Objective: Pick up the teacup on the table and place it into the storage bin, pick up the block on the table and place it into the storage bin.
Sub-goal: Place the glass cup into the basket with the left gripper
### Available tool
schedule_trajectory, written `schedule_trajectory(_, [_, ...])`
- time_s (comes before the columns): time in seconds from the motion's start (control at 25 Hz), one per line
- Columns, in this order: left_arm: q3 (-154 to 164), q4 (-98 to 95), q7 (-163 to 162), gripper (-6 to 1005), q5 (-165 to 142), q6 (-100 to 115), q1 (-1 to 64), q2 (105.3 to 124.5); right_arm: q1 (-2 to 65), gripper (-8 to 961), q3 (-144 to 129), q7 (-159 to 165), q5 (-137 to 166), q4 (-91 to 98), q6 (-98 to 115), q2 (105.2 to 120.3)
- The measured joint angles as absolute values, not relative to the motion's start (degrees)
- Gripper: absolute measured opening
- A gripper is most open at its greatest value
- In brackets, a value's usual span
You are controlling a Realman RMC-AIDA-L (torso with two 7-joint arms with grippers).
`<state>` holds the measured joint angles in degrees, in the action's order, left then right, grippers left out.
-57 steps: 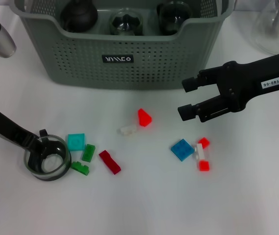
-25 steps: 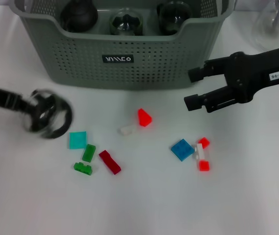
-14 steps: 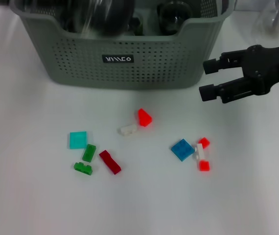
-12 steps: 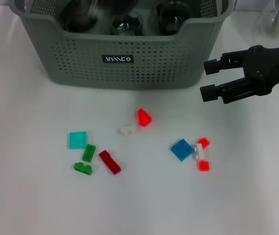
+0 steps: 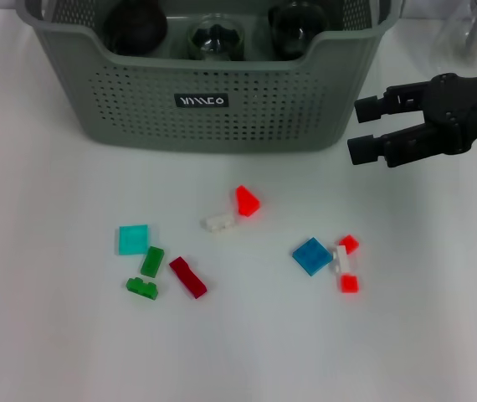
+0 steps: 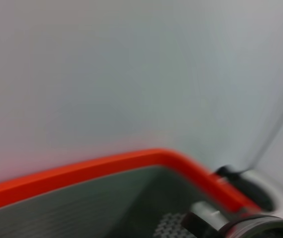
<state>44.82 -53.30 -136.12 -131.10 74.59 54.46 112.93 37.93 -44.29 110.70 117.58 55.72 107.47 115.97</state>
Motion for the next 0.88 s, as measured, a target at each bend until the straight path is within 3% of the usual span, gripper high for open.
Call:
schedule_trajectory(0.76, [54.56,-43.39,-143.66,47,-157.75,55.09,63.19,119.49,38.33,946,-44.33,112.58,117.95,55.72,107.24,115.84])
schedule_trajectory(0.88, [54.57,-42.79,-143.77,47,-159.05,54.96,63.66,119.66,38.36,945,-44.37,112.59,117.95,55.72,107.18,115.84])
